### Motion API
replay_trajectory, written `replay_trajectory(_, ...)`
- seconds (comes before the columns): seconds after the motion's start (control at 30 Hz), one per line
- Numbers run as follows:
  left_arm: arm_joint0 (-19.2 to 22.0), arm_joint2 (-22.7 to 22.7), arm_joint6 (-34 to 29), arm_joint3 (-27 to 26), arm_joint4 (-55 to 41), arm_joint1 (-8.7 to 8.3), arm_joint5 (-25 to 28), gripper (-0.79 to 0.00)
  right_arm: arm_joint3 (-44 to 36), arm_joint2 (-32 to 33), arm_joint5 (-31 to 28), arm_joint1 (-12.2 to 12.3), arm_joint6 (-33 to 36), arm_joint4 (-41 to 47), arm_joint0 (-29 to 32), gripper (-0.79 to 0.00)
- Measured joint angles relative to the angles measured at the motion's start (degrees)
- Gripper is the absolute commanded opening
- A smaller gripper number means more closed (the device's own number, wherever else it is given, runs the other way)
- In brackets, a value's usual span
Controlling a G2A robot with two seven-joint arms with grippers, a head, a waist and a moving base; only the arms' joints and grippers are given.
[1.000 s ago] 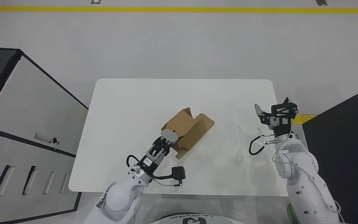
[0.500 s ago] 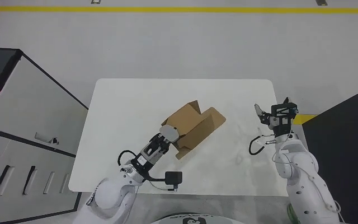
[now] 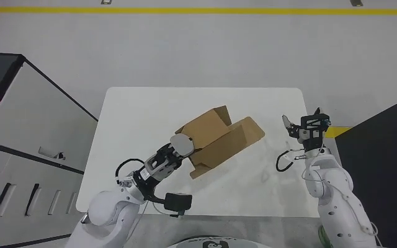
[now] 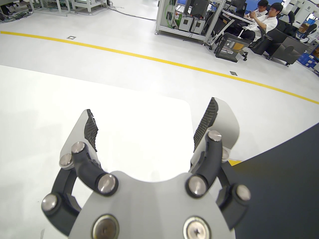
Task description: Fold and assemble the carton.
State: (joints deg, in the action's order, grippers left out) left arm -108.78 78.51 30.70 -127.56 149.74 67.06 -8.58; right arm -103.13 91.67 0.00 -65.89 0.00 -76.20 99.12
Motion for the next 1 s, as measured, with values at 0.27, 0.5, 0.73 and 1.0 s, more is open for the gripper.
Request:
replay_trajectory(0.27,8.0,-1.5,1.7,-2.1,-6.0,0.06,4.7,-0.785,0.0,0.0,0.0,0.0,0.0,0.0,0.0,0.0)
replay_trajectory(0.5,11.0,-1.3,0.8,-1.5,-8.6,0.07,6.5,-0.785,0.0,0.0,0.0,0.0,0.0,0.0,0.0,0.0)
replay_trajectory(0.73,11.0,-1.3,0.8,-1.5,-8.6,0.07,6.5,-0.785,0.0,0.0,0.0,0.0,0.0,0.0,0.0,0.0)
replay_trajectory(1.0,11.0,-1.3,0.8,-1.5,-8.6,0.07,6.5,-0.785,0.0,0.0,0.0,0.0,0.0,0.0,0.0,0.0)
